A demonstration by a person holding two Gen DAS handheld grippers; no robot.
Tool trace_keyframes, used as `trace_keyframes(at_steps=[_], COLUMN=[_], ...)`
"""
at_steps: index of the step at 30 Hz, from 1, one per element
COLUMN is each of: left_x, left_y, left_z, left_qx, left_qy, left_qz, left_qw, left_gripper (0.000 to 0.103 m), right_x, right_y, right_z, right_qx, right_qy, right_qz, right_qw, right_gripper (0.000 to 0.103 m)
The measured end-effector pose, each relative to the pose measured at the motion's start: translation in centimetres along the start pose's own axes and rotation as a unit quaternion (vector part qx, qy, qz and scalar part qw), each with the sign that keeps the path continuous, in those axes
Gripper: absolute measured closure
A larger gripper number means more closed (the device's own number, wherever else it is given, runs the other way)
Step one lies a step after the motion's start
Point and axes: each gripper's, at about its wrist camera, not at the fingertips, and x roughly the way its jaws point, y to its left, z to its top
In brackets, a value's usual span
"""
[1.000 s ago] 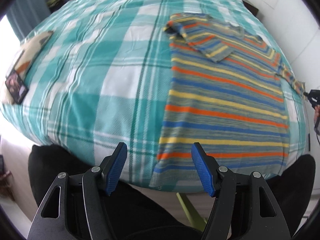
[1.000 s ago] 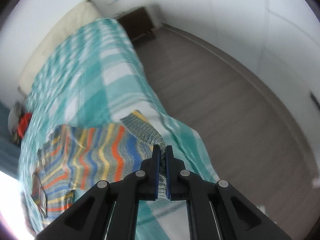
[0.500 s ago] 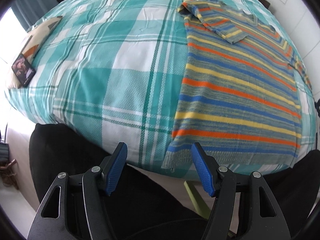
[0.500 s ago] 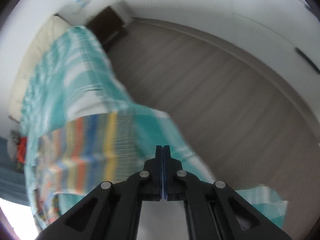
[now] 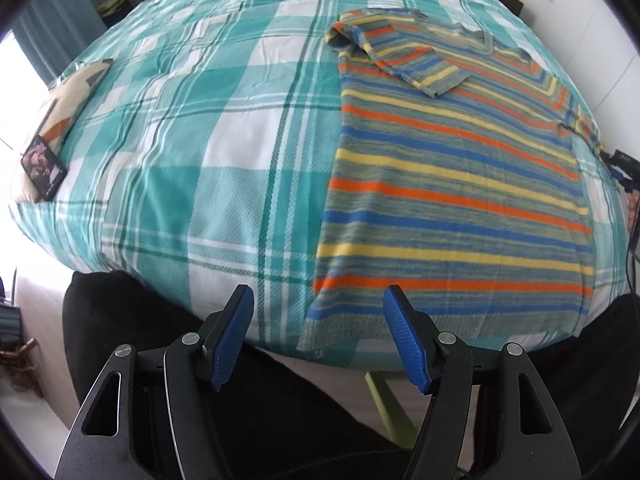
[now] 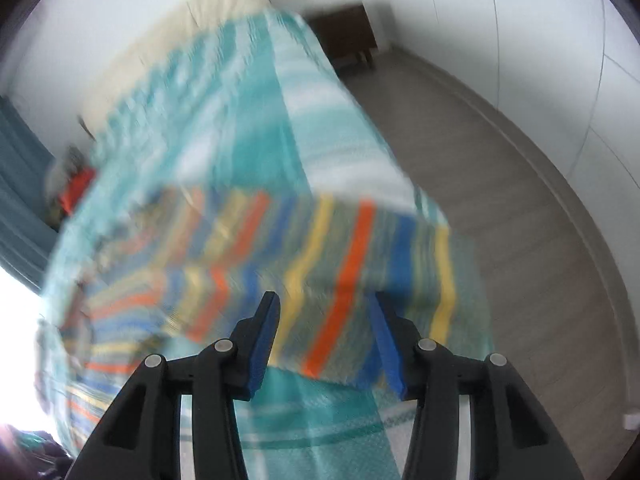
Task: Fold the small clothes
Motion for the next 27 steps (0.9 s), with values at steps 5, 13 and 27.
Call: trace_keyframes(at_steps=[5,13,27], left_x=[0.4,1.2,-7.0], left_y=[2.0,2.5,-4.5], left_z=[-0.9,-0.6,16.3], left_qx=[-0.004,-0.019,0.076], left_qy=[0.0,0.009,-0.181], left_qz=[0.026,0.004,-0.127], left_qw=[0.9997,0.9998,0.9722], left_gripper=[0.025,0.025,0.015], right_x=[-1.0,-7.8,-13.9], right_y=[-1.7,-2.4,4.4], right_z=[-1.8,-4.8,-12.1], right_qx=[0.011,-0.014,-0.046], right_qy=[-0.008,-0.037,-0.127], right_qz=[-0.07,-0.103,-0.03], right_qw=[0.997,0.994,0.99], right_gripper=[0.061,0.051,0.04])
